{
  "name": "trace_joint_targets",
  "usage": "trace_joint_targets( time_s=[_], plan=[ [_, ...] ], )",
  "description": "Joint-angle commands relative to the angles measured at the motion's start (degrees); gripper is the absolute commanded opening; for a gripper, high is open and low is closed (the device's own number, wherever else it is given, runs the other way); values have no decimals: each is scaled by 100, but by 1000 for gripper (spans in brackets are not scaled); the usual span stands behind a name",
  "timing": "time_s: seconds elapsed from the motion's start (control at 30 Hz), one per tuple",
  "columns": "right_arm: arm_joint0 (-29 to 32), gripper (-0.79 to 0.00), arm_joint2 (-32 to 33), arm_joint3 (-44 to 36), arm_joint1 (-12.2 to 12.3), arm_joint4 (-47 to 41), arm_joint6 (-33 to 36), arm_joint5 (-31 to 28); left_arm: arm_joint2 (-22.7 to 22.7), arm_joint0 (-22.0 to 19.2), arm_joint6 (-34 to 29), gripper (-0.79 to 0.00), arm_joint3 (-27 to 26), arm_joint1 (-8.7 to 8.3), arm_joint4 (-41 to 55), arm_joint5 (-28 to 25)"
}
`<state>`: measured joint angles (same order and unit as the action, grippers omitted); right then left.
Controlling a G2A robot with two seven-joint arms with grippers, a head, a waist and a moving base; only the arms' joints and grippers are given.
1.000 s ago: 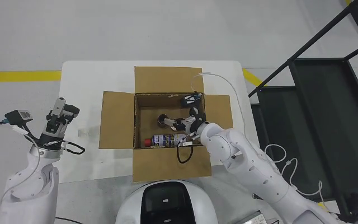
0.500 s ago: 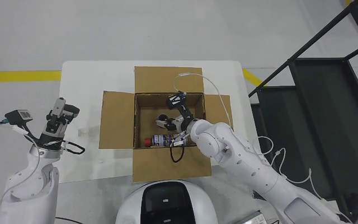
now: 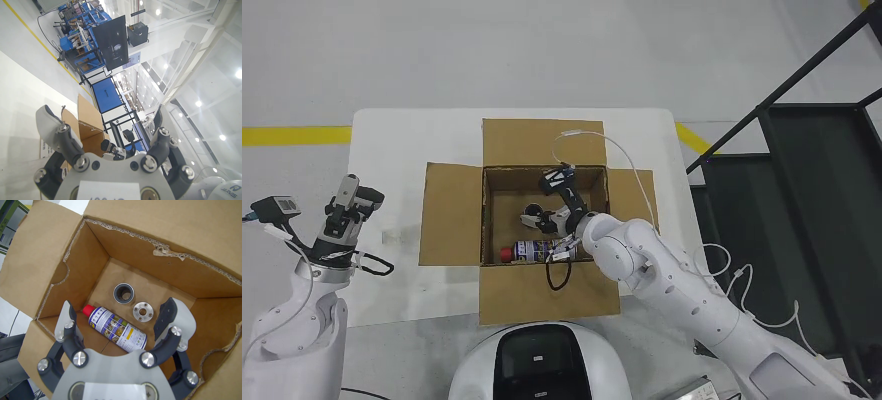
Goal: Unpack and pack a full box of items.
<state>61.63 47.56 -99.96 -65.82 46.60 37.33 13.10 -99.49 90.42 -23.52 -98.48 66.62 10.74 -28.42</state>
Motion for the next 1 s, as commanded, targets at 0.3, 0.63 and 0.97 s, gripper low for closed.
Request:
trace_joint_targets(
  time_s=[0.3, 0.63, 0.97],
  plan=[
    [-488, 0, -448, 724, -195, 394, 400, -284, 0, 0, 0, 0, 0, 0, 0, 0],
    [-1078, 0, -956, 1689, -558, -70, 353, -939, 0, 0, 0, 0, 0, 0, 0, 0],
    [-1632, 0, -1331, 2639, -901, -7, 395, -1113, 0, 0, 0, 0, 0, 0, 0, 0]
  ],
)
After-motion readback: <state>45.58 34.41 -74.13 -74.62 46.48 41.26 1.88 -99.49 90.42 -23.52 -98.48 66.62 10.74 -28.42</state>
